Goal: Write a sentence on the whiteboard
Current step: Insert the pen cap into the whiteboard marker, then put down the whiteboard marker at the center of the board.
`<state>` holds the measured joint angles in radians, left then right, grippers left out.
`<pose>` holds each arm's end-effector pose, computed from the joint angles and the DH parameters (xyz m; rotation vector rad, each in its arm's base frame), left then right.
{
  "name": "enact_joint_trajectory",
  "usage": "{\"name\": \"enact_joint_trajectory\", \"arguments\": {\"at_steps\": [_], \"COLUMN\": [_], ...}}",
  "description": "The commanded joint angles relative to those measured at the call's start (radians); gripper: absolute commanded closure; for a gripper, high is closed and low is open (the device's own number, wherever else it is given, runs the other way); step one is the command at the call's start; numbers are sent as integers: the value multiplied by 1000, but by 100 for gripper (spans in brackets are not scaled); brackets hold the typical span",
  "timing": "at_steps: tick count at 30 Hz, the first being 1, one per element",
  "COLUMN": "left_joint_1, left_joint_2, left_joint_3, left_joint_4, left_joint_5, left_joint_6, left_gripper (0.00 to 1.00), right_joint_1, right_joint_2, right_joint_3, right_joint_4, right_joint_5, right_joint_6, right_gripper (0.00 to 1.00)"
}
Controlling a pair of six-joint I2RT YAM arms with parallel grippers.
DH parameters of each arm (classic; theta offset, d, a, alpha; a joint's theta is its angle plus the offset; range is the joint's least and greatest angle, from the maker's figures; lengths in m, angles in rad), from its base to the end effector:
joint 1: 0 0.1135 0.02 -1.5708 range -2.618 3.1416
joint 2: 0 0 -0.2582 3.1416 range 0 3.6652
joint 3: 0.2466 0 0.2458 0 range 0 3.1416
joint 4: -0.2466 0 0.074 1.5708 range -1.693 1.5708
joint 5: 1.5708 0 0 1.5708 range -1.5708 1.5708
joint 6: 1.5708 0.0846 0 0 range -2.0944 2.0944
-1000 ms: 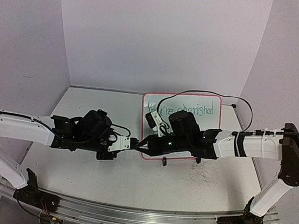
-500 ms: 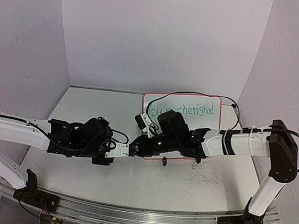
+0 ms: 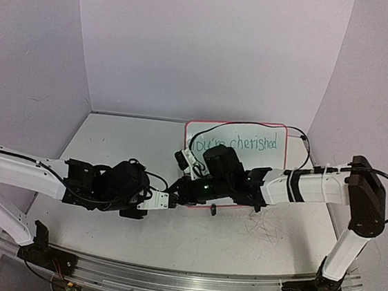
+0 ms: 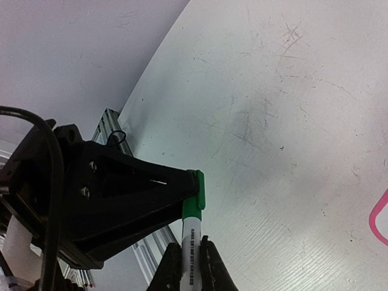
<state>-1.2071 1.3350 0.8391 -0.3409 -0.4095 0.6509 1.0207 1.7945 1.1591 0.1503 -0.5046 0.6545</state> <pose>0.1380 -0.2679 0.1913 1.7497 1.5391 0.2187 0.1929 0.3928 0.2031 -0.7866 2.2424 1.4577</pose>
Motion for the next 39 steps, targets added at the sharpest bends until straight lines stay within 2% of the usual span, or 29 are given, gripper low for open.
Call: {"name": "enact_joint_trajectory", "arguments": {"at_steps": [1, 6, 8, 9, 10, 12, 13, 14, 17, 23, 28, 34, 39], "left_joint_1": [-91, -83, -63, -50, -34, -6, 13, 35, 87, 117, 122, 123, 124], "left_joint_2": [1, -27, -43, -52, -62, -88, -103, -120, -178, -234, -226, -228, -231], "left_joint_3": [69, 25, 5, -2, -14, -33, -40, -44, -47, -25, 2, 26, 47], "left_joint_4": [386, 382, 377, 368, 361, 362, 364, 364, 390, 440, 449, 452, 459], "left_joint_5": [173, 118, 102, 107, 118, 133, 151, 172, 201, 115, 91, 43, -1], "left_joint_6": [-19, -88, -136, -164, -190, -243, -272, -302, -427, -601, -661, -681, -709], "left_gripper": [100, 98, 87, 78, 61, 22, 11, 4, 1, 1, 1, 1, 1], "right_joint_1": [51, -30, -78, -100, -114, -131, -136, -137, -137, -126, -121, -122, -122], "right_joint_2": [54, -82, -154, -186, -212, -252, -259, -261, -235, -165, -134, -222, -414], "right_joint_3": [23, -149, -248, -282, -320, -383, -411, -431, -463, -480, -478, -509, -476], "right_joint_4": [237, 213, 211, 207, 199, 190, 186, 182, 198, 284, 273, 170, -89], "right_joint_5": [30, 38, -1, -23, -40, -57, -70, -87, -110, -73, 3, 262, 510], "right_joint_6": [63, -15, -72, -113, -157, -242, -273, -297, -348, -369, -346, -267, -196], "right_gripper": [100, 100, 100, 100, 100, 100, 100, 100, 99, 94, 80, 62, 44]}}
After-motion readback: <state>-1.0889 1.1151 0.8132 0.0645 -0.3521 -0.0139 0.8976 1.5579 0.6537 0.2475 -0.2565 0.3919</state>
